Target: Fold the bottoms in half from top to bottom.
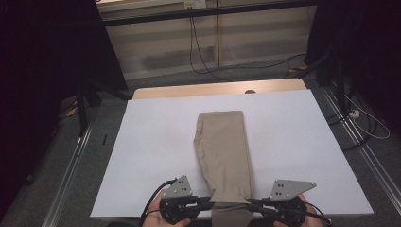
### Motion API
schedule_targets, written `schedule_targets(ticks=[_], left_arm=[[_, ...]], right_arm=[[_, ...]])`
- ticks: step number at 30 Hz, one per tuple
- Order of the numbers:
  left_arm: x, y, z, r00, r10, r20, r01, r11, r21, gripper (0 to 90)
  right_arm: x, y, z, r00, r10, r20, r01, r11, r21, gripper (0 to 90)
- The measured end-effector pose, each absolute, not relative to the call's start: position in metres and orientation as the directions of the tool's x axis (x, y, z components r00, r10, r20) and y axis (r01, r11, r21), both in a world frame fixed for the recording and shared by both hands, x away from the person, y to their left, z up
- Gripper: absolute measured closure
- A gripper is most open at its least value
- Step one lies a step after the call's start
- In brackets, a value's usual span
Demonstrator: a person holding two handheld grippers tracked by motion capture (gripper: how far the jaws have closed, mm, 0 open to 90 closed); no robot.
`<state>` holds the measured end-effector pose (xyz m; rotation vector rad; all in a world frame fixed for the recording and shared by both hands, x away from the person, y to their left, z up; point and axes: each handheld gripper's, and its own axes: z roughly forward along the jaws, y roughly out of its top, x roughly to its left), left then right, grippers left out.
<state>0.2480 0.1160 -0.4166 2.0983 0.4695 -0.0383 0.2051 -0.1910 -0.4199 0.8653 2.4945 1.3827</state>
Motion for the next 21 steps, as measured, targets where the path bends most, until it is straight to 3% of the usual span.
schedule_targets(ticks=[18,20,21], left_arm=[[0.207,0.121,-0.427,0.933,0.258,-0.252,0.355,-0.529,0.771,81.3],[0.21,0.121,-0.428,0.933,0.26,-0.25,0.354,-0.53,0.771,75.9],[0.212,0.121,-0.429,0.93,0.268,-0.251,0.359,-0.526,0.771,69.9]], right_arm=[[0.158,-0.186,-0.429,-0.844,0.507,0.172,0.423,0.436,0.794,84.7],[0.159,-0.184,-0.431,-0.846,0.509,0.157,0.416,0.448,0.791,78.0],[0.161,-0.184,-0.431,-0.843,0.51,0.168,0.423,0.439,0.793,68.1]])
